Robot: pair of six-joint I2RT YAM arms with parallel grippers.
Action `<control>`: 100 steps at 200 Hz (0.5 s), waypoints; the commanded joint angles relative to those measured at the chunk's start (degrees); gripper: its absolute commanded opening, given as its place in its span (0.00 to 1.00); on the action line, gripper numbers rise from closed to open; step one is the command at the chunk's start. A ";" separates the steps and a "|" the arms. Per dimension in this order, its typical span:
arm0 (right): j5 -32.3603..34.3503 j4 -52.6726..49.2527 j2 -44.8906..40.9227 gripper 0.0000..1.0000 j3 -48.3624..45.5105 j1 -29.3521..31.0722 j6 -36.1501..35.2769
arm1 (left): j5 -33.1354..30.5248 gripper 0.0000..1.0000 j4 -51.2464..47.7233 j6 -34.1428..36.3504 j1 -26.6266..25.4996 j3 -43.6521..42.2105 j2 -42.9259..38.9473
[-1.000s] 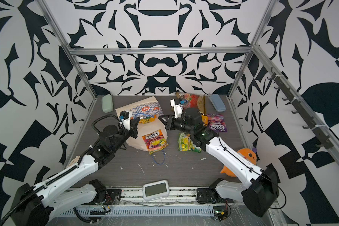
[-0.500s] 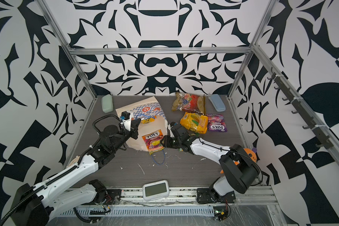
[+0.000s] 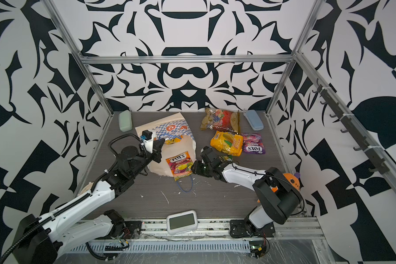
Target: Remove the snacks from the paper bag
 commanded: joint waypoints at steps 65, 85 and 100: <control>-5.37 17.46 5.83 0.32 1.54 1.63 4.27 | 1.08 0.00 0.86 -0.94 0.17 0.27 -0.06; -5.45 19.84 7.60 0.31 1.67 1.69 4.81 | 1.24 0.00 1.17 -0.72 0.19 0.12 -0.13; -4.78 23.74 8.77 0.32 0.73 1.80 5.73 | 1.29 0.00 1.12 -0.71 0.17 0.16 0.10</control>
